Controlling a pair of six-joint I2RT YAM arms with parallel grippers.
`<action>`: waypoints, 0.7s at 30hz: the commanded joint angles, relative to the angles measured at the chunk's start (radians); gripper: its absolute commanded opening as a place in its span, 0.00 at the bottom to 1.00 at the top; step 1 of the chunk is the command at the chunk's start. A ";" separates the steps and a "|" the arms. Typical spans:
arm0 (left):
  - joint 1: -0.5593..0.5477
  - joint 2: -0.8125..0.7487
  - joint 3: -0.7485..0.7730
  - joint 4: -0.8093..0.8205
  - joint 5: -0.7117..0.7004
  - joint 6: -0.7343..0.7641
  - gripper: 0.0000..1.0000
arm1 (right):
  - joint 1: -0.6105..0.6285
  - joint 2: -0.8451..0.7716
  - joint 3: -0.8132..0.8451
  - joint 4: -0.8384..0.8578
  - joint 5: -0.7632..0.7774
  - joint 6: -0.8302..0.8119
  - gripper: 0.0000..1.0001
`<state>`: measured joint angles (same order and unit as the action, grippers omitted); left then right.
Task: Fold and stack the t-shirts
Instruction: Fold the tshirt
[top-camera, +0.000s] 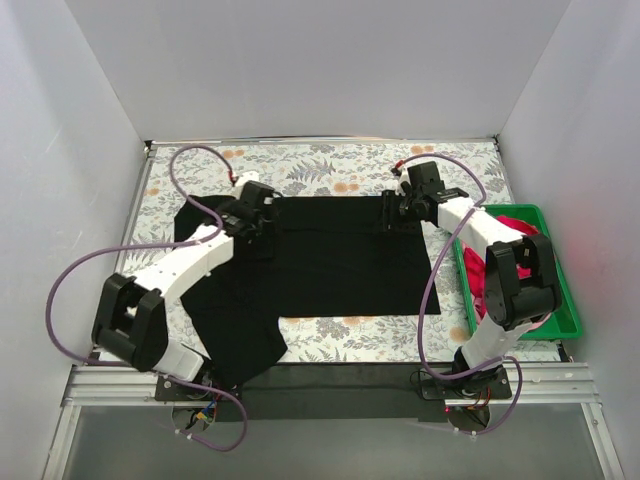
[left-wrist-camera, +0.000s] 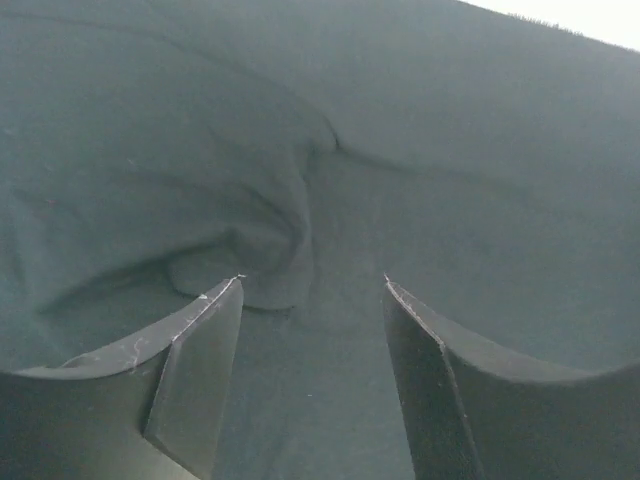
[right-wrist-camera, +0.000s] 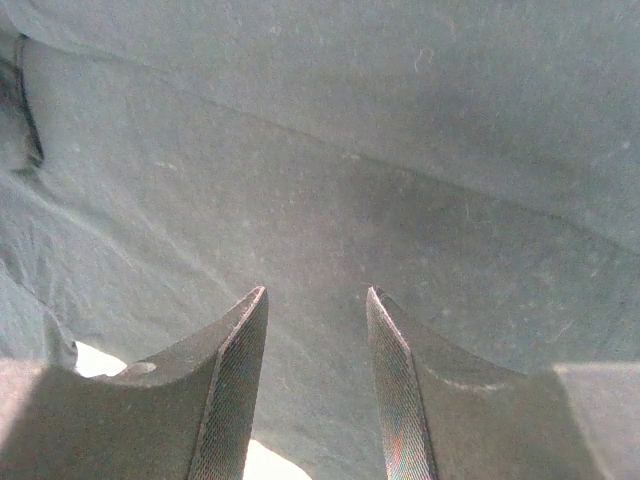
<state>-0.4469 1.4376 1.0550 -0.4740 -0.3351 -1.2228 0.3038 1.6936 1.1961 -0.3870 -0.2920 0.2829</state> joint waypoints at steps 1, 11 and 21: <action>-0.109 0.107 0.028 -0.041 -0.179 0.100 0.54 | 0.001 -0.052 -0.044 0.023 -0.019 -0.008 0.44; -0.217 0.326 0.099 0.060 -0.352 0.331 0.46 | 0.003 -0.118 -0.124 0.027 0.013 -0.013 0.44; -0.217 0.379 0.071 0.081 -0.351 0.371 0.42 | 0.001 -0.143 -0.162 0.027 0.030 -0.010 0.44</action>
<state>-0.6651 1.8168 1.1118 -0.4145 -0.6479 -0.8772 0.3035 1.5883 1.0420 -0.3847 -0.2672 0.2817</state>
